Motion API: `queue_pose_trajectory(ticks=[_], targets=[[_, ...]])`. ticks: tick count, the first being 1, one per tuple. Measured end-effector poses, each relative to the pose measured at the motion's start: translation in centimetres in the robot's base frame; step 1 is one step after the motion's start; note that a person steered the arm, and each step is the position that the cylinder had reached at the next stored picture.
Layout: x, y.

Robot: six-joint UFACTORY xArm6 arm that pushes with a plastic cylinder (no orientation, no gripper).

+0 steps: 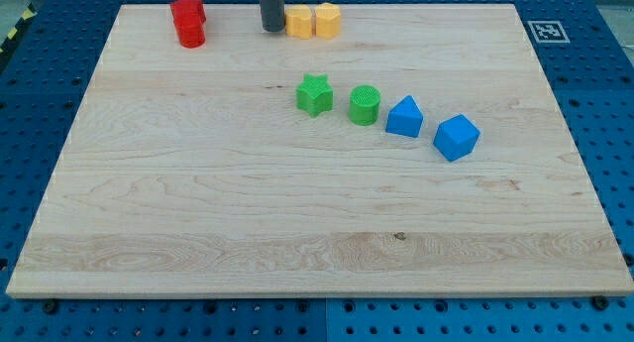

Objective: Push the red blocks slightly to the left

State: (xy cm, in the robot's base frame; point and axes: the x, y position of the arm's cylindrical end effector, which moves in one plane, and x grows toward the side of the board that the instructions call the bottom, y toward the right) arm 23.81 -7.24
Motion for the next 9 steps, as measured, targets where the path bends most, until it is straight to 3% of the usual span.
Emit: queue_pose_trajectory(ticks=[5,8,9], targets=[[0.0,-14.0],[0.8,-11.1],[2.8,-9.8]])
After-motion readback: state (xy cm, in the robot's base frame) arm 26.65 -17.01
